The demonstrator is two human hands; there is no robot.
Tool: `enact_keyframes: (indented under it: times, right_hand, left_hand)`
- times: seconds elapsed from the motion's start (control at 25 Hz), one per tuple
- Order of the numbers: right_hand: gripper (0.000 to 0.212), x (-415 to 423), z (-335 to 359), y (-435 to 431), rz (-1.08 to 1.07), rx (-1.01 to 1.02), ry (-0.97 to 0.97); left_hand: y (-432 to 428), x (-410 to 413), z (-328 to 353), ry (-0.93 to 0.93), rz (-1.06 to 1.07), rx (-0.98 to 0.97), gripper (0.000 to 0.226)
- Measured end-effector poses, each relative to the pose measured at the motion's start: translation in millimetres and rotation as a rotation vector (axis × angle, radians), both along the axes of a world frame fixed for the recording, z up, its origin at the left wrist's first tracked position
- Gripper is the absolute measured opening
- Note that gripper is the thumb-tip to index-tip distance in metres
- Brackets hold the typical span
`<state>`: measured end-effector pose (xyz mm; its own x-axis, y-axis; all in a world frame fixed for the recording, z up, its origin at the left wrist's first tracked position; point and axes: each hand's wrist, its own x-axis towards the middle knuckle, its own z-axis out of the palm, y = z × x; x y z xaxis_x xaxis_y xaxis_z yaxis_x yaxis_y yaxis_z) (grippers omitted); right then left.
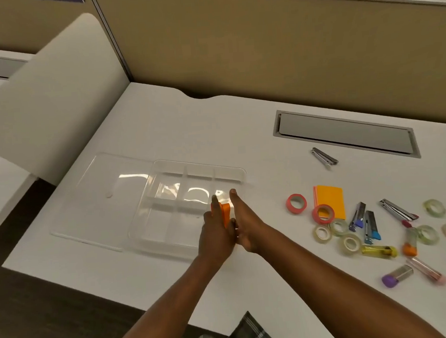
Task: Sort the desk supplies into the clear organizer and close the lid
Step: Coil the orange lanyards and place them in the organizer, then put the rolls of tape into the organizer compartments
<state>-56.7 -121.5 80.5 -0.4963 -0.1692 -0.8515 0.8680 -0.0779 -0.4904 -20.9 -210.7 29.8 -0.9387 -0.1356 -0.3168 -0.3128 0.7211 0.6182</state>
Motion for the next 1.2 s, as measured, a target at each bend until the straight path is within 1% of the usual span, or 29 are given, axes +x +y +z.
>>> enact_keyframes:
  times: [0.08,0.12,0.2,0.28,0.36,0.48,0.56,0.6,0.64,0.72,0.8,0.84,0.92,1.0,1.12,1.2]
  right_hand:
    - [0.064,5,0,10,-0.007,-0.012,-0.001]
    - [0.069,9,-1,15,-0.011,-0.02,-0.001]
    - [0.082,16,-3,24,-0.013,-0.03,-0.014]
    - [0.087,23,-5,34,-0.018,-0.051,-0.012]
    - [0.084,28,-5,46,-0.024,-0.067,0.016]
    - [0.07,31,-1,66,0.001,-0.007,0.111]
    - [0.057,30,1,85,0.054,0.12,0.234]
    - [0.049,30,0,96,0.089,0.239,0.323]
    - [0.043,30,-2,109,0.132,0.396,0.428]
    - [0.038,29,-11,141,0.228,0.753,0.642]
    - [0.038,29,-24,178,0.364,1.049,0.778]
    - [0.039,28,-32,195,0.476,1.153,0.793]
    - [0.044,28,-47,221,0.727,1.248,0.757]
    - [0.049,29,-61,232,0.881,1.25,0.726]
    - [0.048,30,-75,233,0.935,1.21,0.674]
    - [0.045,31,-79,231,0.94,1.208,0.676]
  left_hand:
    - [4,4,-10,0.018,-0.08,-0.085,0.059]
    - [6,7,-15,0.027,-0.105,-0.102,0.052]
    - [10,12,-23,0.048,-0.139,-0.106,0.046]
    - [14,17,-29,0.064,-0.164,-0.107,0.043]
    - [21,21,-30,0.068,-0.178,-0.133,0.042]
    - [36,21,-20,0.135,-0.133,-0.316,0.044]
    - [51,16,-7,0.257,-0.146,-0.43,0.043]
    - [59,12,-1,0.325,-0.17,-0.457,0.041]
    - [69,8,3,0.386,-0.208,-0.465,0.039]
    - [92,-2,7,0.462,-0.34,-0.436,0.037]
    - [117,-12,4,0.41,-0.547,-0.396,0.041]
    - [129,-16,0,0.356,-0.648,-0.385,0.044]
    - [149,-25,-9,0.243,-0.774,-0.41,0.049]
    - [160,-33,-20,0.164,-0.804,-0.464,0.052]
    - [165,-40,-35,0.101,-0.792,-0.507,0.054]
    - [165,-44,-42,0.102,-0.776,-0.507,0.054]
